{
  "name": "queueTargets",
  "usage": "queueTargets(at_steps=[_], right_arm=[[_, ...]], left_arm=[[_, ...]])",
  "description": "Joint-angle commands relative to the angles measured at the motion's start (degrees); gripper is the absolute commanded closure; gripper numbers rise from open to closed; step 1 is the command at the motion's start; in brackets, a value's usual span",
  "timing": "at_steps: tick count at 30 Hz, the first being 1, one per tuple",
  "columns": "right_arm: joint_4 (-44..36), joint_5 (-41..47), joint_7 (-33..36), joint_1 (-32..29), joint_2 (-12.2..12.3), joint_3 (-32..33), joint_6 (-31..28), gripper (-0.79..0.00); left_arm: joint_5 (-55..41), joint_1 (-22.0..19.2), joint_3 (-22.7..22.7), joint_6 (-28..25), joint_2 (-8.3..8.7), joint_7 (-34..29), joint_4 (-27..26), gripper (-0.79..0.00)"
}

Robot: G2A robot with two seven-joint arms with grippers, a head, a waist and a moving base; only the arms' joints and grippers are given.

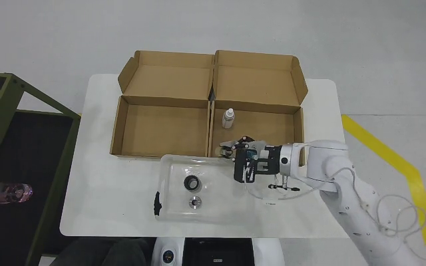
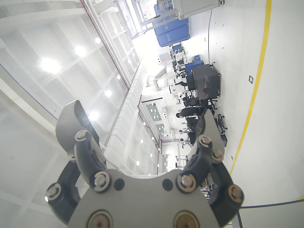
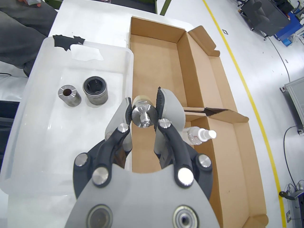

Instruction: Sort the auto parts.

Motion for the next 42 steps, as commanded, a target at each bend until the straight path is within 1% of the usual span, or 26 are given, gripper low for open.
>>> queueTargets(at_steps=[1,5,11,28,42], right_arm=[[1.3,0.1,0.0,0.2,0.2,1.2,0.3,0.000],[3.9,0.2,0.2,1.2,0.3,1.6,0.1,0.000],[8.8,0.2,1.2,4.2,0.0,0.0,0.1,0.000],[23.4,-1.3,6.1,15.7,-2.1,-8.6,-0.1,0.000],[32.5,-4.6,8.2,21.4,-4.1,-14.8,1.2,0.000]], left_arm=[[0.0,0.0,0.0,0.0,0.00,0.0,0.0,-0.785],[0.0,0.0,0.0,0.0,0.00,0.0,0.0,-0.785],[0.0,0.0,0.0,0.0,0.00,0.0,0.0,-0.785],[0.0,0.0,0.0,0.0,0.00,0.0,0.0,-0.785],[0.0,0.0,0.0,0.0,0.00,0.0,0.0,-0.785]])
